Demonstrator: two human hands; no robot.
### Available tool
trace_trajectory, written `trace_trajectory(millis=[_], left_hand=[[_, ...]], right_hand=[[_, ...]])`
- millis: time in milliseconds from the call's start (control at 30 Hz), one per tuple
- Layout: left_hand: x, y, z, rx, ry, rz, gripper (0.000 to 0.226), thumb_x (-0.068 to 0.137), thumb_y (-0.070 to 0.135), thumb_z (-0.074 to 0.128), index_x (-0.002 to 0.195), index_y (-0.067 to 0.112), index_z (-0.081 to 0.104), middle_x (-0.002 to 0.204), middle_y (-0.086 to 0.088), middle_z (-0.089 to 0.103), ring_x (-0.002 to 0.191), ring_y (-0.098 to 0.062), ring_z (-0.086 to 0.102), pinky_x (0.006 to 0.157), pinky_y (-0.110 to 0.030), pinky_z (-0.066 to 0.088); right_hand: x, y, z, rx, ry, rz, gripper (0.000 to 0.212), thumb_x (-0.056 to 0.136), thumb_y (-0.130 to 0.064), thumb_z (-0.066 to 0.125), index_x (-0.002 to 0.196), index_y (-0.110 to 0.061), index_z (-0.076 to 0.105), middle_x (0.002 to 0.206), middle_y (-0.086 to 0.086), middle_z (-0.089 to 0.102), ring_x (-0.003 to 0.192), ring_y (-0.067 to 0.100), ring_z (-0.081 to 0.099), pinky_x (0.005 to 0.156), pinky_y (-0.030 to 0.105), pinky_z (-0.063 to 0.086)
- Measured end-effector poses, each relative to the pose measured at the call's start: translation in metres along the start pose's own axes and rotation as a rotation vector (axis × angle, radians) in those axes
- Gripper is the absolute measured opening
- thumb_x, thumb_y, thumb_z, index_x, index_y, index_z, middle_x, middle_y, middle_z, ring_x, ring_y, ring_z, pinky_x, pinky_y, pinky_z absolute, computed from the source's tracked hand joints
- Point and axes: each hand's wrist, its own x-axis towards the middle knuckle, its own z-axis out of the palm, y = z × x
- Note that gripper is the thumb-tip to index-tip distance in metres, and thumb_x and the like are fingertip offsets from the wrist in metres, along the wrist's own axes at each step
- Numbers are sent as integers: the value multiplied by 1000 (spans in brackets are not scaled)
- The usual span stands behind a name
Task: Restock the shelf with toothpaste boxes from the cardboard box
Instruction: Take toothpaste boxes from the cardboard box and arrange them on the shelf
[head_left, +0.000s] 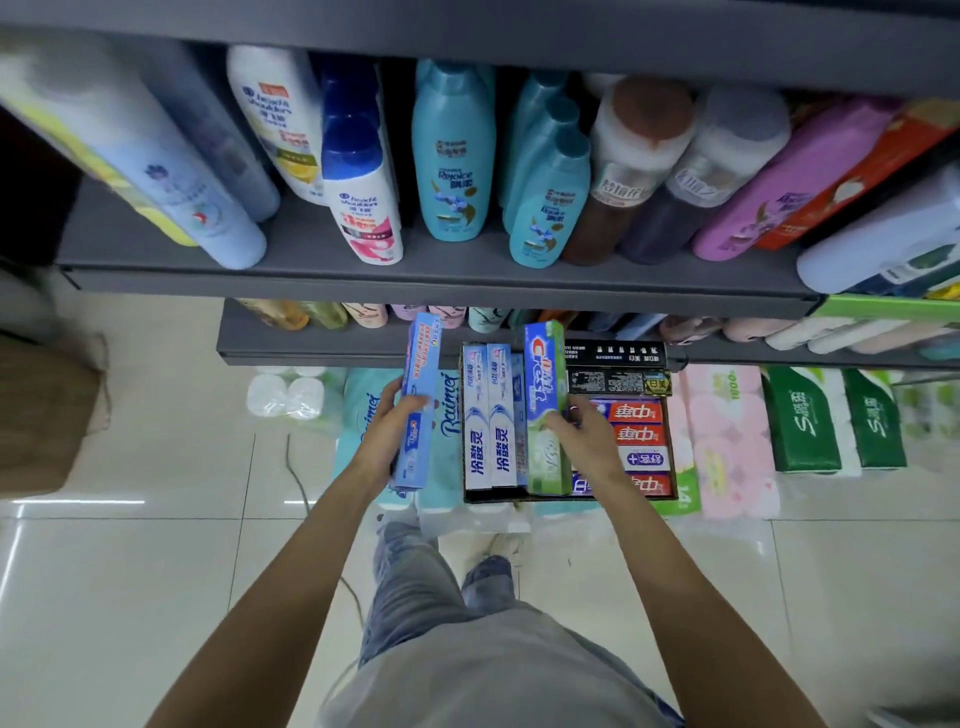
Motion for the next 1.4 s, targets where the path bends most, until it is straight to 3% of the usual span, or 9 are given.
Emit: trace_trajectory(millis=[133, 300, 467, 633, 767, 900, 1033, 1200, 1400], left_hand=[[-20, 23, 0, 17, -50, 106, 28, 95, 37, 47, 116, 19, 48, 90, -7, 63, 57, -10, 59, 55, -24, 53], [-61, 71, -1, 46, -217, 207, 30, 87, 45, 49, 111, 26, 52, 81, 0, 64, 55, -14, 61, 51, -24, 48], [-119, 122, -15, 248, -282, 542, 54, 72, 46, 67, 123, 40, 50, 119, 11, 64, 96, -6, 64, 75, -18, 50], [-168, 182, -23, 399, 16, 981, 56, 67, 54, 68, 118, 40, 48, 110, 31, 61, 98, 9, 58, 82, -7, 43], [-186, 234, -43, 511, 320, 1248, 58, 73, 47, 70, 126, 38, 47, 112, 16, 62, 94, -5, 61, 81, -21, 48], [-189, 276, -57, 499, 397, 1279, 56, 73, 47, 70, 124, 41, 46, 108, 25, 61, 97, 0, 59, 80, -14, 46], [-183, 310, -68, 439, 385, 1226, 52, 70, 50, 68, 118, 47, 49, 100, 19, 66, 89, 1, 63, 78, -13, 45], [-175, 340, -74, 296, 317, 1180, 52, 66, 53, 71, 114, 45, 51, 100, 18, 68, 88, -1, 65, 79, -16, 47], [-161, 362, -64, 149, 289, 1137, 34, 81, 26, 72, 111, 17, 60, 105, 6, 69, 88, -4, 65, 74, -15, 50]], right_hand=[[-37, -25, -30, 427, -140, 18, 27, 92, -10, 51, 107, -32, 58, 97, -7, 68, 85, 9, 64, 73, 27, 48], [-70, -82, -59, 378, -201, -225, 39, 94, -8, 46, 119, -37, 54, 100, -17, 68, 84, -6, 64, 74, 13, 50], [-112, -153, -86, 288, -267, -595, 40, 97, -7, 44, 116, -42, 49, 100, -33, 66, 96, -13, 59, 77, 6, 45], [-139, -233, -109, 116, -187, -1006, 40, 94, -11, 50, 129, -30, 49, 107, -16, 63, 85, -9, 58, 72, 7, 46], [-122, -308, -119, -159, 39, -1259, 40, 93, -20, 59, 129, -34, 52, 113, -11, 65, 90, -6, 56, 81, 13, 43], [-81, -380, -111, -522, 191, -1329, 40, 88, -22, 62, 127, -28, 58, 119, 0, 63, 106, 18, 58, 91, 32, 43], [-36, -437, -87, -787, 249, -1275, 39, 90, -23, 60, 127, -33, 56, 124, 1, 59, 115, 25, 53, 94, 45, 44], [4, -479, -57, -860, 291, -1191, 38, 91, -20, 56, 127, -34, 54, 121, -1, 56, 112, 26, 52, 88, 44, 46], [32, -484, -36, -874, 511, -1162, 33, 91, -17, 54, 120, -31, 63, 131, 2, 54, 116, 29, 46, 97, 38, 33]])
